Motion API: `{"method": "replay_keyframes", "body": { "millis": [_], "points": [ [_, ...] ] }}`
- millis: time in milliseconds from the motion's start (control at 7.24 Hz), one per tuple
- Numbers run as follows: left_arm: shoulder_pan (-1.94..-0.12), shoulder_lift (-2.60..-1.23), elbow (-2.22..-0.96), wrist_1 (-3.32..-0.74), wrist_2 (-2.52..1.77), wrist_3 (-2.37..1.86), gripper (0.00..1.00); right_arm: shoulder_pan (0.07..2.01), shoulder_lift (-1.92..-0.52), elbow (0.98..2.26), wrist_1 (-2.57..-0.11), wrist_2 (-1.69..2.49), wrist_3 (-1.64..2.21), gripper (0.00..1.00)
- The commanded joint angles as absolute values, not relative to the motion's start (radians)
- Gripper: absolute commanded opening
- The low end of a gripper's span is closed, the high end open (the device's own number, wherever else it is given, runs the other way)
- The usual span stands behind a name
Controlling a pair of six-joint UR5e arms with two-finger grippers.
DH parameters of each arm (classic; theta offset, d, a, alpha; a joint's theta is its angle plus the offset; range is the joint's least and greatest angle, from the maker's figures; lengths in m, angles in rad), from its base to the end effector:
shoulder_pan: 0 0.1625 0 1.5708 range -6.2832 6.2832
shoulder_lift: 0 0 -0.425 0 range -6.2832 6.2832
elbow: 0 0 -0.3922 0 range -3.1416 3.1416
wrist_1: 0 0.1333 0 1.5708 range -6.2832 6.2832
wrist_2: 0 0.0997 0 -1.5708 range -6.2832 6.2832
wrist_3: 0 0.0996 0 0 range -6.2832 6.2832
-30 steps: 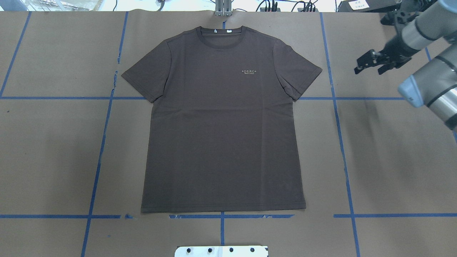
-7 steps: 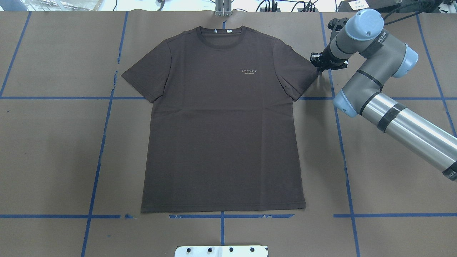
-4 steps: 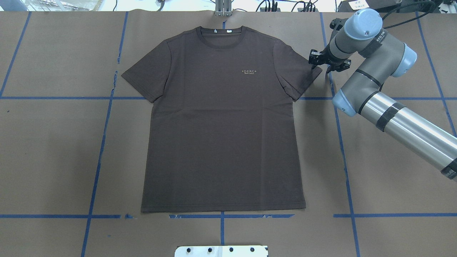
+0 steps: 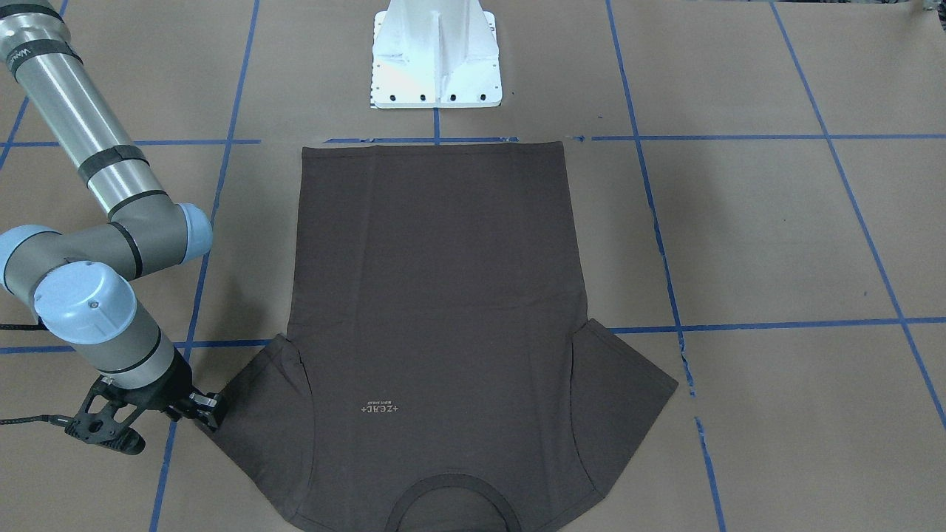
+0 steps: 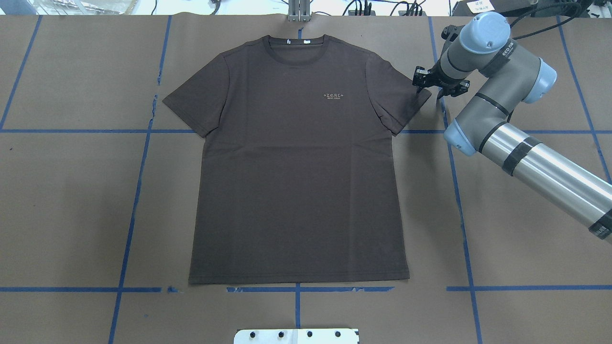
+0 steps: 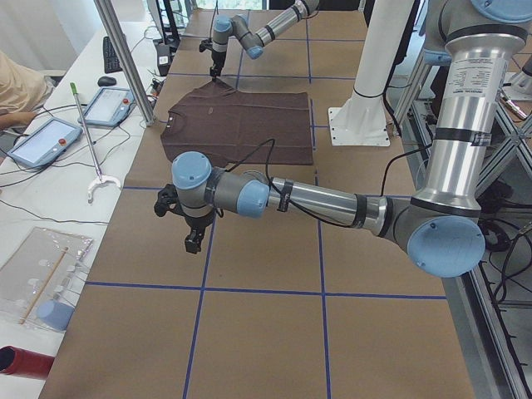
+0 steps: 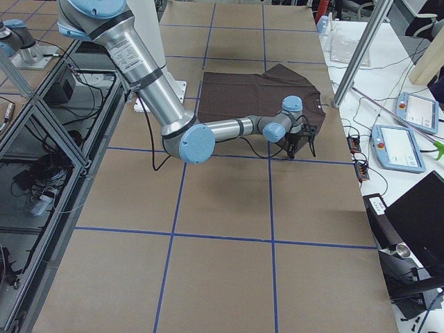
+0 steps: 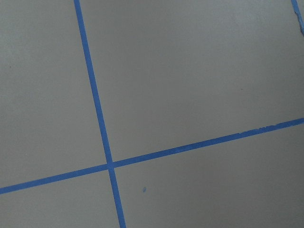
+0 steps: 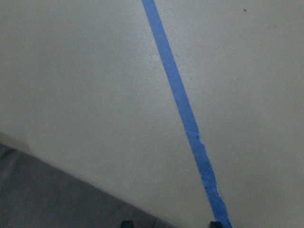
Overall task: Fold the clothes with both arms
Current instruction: 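Fold the grasped sleeve inward toward the collar with the right gripper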
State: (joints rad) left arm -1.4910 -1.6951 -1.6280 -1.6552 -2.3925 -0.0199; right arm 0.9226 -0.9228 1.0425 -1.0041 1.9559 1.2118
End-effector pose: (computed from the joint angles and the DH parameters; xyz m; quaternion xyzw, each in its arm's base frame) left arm -0.0161 -0.5555 0.5527 0.1017 0.4014 0.0801 0.9067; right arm -0.3954 -0.6809 0.4627 0.0530 -0.3725 0.1952 0.9057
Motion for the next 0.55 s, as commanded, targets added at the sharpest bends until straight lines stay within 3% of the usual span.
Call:
{"method": "replay_keyframes", "body": {
  "millis": [0, 138, 414],
  "points": [
    [-1.491, -1.695, -1.631, -1.655, -2.393, -0.020, 1.00, 0.920, -0.920, 1.034, -1.005, 1.956, 1.219, 0.43],
    [-1.491, -1.695, -1.631, -1.655, -2.393, -0.020, 1.00, 0.920, -0.920, 1.035, -1.005, 1.959, 1.213, 0.00],
    [-1.493, -1.694, -1.638, -1.654, -2.395, -0.020, 1.00, 0.919, -0.913, 1.035, -1.006, 1.957, 1.213, 0.00]
  ]
}}
